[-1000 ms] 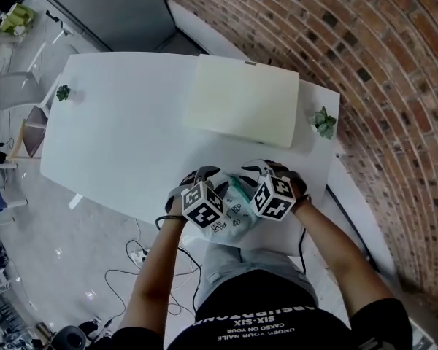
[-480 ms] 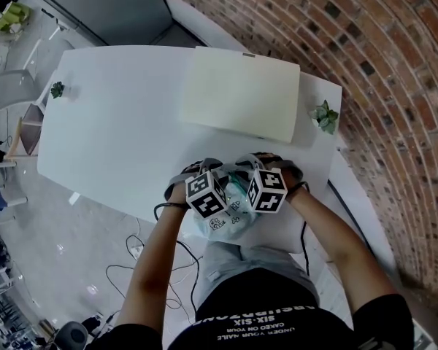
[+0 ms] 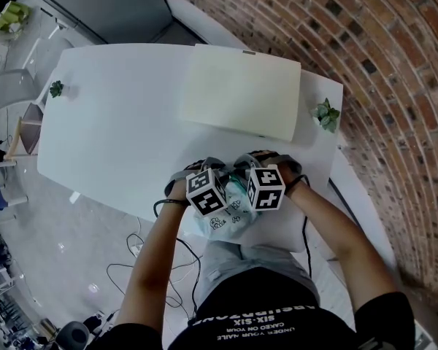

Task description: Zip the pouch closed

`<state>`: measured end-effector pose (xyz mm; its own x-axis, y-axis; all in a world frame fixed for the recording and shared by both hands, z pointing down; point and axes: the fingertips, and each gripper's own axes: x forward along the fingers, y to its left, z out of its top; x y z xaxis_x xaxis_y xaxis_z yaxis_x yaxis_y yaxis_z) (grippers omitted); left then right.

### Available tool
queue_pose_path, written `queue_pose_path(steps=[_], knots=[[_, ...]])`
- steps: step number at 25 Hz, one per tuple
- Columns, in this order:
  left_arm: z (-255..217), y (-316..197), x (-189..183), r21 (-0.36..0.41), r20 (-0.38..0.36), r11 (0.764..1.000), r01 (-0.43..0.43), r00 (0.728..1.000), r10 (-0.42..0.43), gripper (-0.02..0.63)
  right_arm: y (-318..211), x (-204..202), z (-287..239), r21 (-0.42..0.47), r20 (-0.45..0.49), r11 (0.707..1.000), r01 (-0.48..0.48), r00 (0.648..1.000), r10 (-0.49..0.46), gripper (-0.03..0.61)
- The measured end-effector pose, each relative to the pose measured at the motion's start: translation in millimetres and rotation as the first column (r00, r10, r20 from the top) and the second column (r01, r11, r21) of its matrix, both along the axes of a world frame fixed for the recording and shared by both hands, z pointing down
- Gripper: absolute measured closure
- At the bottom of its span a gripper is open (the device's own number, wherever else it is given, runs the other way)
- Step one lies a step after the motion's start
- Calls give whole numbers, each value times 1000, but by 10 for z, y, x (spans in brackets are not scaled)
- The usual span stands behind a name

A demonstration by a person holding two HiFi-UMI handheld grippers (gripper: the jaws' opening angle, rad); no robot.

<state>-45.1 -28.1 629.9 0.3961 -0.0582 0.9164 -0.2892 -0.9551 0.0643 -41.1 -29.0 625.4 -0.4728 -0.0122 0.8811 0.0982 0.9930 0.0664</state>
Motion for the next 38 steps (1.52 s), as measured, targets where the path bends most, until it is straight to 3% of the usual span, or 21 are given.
queue_pose_path(steps=[3, 7, 13, 19, 21, 29, 38], knots=[[3, -6, -17, 14, 15, 1000, -14, 1000, 14, 583, 24, 1, 9, 1, -5, 1000, 19, 1000, -19, 553], [16, -7, -12, 28, 9, 1000, 2, 1000, -2, 588, 47, 6, 24, 15, 4, 1000, 8, 1000, -8, 572], [22, -27, -17, 36, -16, 993, 113, 994, -112, 592, 25, 10, 23, -2, 19, 998, -63, 998, 63, 574], [29, -30, -22, -6, -9, 986, 164, 986, -164, 592, -7, 3, -12, -146, 63, 972, -182, 979, 193, 575], [22, -34, -17, -22, -4, 982, 187, 982, -187, 592, -11, 1, -24, -155, 68, 968, -196, 976, 209, 575], [9, -39, 10, -56, -3, 975, 213, 977, -214, 594, 6, 14, -8, -58, 48, 988, -144, 988, 147, 577], [18, -56, -8, -73, -8, 963, 261, 965, -262, 594, 27, 44, -40, -21, 3, 997, -79, 997, 79, 577]])
